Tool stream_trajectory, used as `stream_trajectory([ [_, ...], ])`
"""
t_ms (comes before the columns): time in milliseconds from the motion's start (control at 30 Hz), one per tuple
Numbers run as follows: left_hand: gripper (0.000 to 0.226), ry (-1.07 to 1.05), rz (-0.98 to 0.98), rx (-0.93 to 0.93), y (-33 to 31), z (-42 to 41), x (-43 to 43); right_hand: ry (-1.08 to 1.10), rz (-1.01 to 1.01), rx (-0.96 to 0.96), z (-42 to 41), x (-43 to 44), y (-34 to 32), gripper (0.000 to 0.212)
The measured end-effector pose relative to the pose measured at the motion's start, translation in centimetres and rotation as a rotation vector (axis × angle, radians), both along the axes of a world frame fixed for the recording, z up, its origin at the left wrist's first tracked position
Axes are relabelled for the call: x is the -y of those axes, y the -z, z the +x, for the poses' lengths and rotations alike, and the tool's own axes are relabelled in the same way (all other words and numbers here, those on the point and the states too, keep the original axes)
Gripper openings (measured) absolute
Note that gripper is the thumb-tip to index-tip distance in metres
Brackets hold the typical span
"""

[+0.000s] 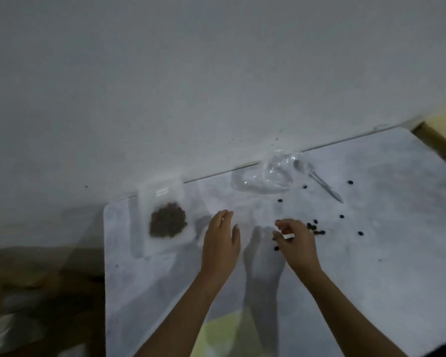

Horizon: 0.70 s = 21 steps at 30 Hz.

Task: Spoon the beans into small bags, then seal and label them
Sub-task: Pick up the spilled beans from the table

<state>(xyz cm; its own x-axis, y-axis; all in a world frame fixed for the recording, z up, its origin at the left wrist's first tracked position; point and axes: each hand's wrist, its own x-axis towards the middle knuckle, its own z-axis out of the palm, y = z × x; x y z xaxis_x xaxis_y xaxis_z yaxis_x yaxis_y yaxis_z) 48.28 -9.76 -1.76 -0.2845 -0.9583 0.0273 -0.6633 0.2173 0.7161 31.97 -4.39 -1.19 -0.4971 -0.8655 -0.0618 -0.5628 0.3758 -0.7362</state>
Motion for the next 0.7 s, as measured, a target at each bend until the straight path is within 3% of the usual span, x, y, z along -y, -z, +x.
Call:
stream_trajectory([
  [200, 0.072, 0.188, -0.018, 0.275, 4.2, -1.5, -3.3, -0.030, 0.097, -0.085, -0.8, -3.8, 2.2, 0.014],
  [333, 0.060, 0.214, -0.110, 0.345, 5.5, -0.8, -3.5, -0.025, 0.041, -0.047, -0.6, -3.6, 2.9, 0.022],
  [600, 0.055, 0.221, -0.158, 0.339, 5.8, -0.4, -3.4, -0.005, -0.007, -0.089, -0.4, -3.5, 4.4, 0.006],
  [700, 0.055, 0.216, -0.159, 0.333, 5.9, -0.4, -3.4, 0.010, -0.002, -0.058, -0.1, -3.4, 4.8, 0.010],
])
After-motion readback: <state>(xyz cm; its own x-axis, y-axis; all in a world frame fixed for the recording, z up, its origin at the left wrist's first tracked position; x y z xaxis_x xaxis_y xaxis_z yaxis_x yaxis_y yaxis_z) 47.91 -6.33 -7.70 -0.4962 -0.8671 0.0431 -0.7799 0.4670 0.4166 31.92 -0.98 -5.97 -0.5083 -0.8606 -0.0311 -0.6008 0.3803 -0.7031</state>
